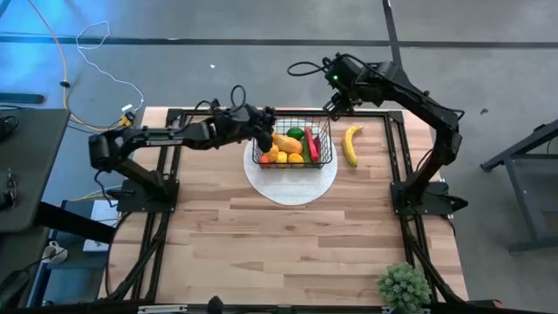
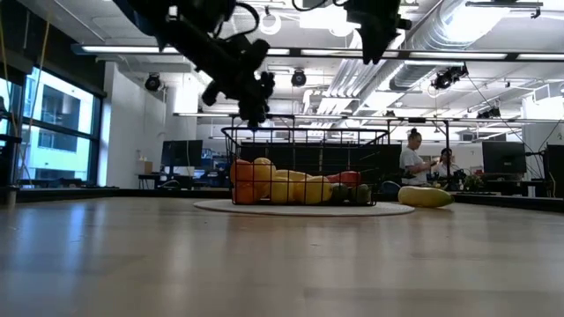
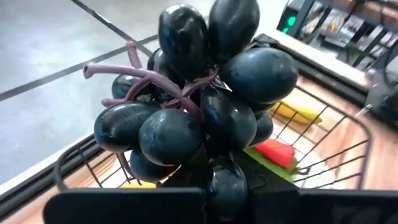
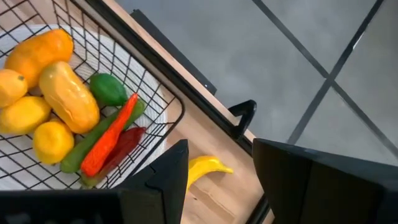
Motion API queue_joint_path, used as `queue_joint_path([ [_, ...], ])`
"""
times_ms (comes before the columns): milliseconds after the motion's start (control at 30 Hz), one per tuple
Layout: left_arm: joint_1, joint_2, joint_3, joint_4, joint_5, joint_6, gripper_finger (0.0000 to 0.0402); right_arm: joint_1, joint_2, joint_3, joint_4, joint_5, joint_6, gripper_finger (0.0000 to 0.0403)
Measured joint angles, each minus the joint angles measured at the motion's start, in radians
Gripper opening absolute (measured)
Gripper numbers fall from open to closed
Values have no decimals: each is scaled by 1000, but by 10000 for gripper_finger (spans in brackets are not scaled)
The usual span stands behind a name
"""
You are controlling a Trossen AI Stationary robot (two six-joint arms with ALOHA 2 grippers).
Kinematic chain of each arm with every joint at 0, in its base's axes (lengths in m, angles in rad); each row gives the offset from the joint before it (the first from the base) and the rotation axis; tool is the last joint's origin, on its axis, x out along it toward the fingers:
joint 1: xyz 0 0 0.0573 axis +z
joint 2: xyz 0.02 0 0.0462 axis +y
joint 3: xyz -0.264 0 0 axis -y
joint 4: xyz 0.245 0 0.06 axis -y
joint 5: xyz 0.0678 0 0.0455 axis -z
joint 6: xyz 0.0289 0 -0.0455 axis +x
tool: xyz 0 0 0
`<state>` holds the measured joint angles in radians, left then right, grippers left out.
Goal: Build produce basket
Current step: Put the violet grapes into the black wire basket
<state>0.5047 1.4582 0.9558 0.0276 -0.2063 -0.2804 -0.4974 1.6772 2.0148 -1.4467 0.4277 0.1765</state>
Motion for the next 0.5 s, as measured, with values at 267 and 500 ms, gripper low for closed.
queue_joint_path([
  [267,52,118,48,-7,77,75,42,-35,0,0,-2,-19,-2,161],
  [500,99,178,51,-9,184,75,92,-40,0,0,-8,-19,25,161],
])
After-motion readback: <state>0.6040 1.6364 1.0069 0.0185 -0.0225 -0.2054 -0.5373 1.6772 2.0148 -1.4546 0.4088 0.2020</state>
